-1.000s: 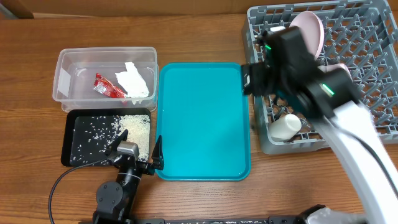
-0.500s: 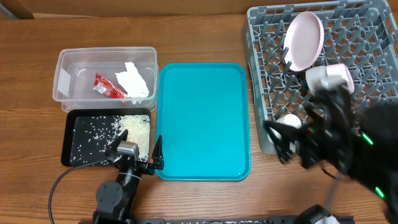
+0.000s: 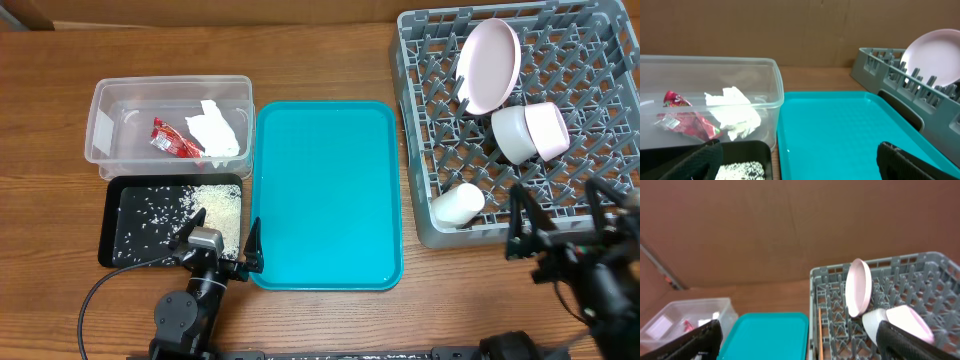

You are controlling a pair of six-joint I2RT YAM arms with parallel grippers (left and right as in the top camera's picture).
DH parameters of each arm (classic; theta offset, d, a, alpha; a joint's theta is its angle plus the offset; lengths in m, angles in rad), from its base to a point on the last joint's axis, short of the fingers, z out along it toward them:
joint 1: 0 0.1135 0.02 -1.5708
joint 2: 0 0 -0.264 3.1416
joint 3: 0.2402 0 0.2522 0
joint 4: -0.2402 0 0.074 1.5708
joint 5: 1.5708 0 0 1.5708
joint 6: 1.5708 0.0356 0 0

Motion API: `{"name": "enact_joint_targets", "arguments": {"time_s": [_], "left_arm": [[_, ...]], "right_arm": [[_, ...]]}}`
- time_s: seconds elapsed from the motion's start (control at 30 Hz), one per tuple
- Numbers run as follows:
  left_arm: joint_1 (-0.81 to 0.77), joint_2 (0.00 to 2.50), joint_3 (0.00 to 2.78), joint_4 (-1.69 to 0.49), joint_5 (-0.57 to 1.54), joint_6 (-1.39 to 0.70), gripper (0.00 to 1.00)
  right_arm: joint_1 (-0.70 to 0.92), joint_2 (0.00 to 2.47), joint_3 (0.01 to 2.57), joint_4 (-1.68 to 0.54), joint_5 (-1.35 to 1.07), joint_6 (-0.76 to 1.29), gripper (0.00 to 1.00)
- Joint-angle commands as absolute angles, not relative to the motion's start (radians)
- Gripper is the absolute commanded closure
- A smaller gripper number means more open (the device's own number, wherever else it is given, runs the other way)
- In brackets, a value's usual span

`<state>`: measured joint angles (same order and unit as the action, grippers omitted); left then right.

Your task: Sort waste into correct bins and load items into the dishwasher

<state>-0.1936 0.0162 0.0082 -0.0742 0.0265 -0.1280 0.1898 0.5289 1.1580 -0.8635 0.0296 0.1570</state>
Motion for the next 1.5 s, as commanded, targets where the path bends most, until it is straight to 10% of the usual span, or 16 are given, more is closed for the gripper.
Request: {"name": "enact_joint_targets", "arguments": {"time_s": [0.0,0.73,1.47], "left_arm": [[-0.187,0.011,0.005,-0.076,0.034,-0.134,0.0],[-0.187,0.011,0.005,-0.076,0.034,-0.134,0.0],[-0.187,0.011,0.005,-0.076,0.034,-0.134,0.0]], "right_arm": [[0.117,0.412,0.929,-0.783,-0.088,0.161,0.0],[-0.041,0.003,0.001,0.016,-0.134,0.161,0.0],[-0.041,0.005,0.008,-0.07,-0.133,0.16,0.0]]}}
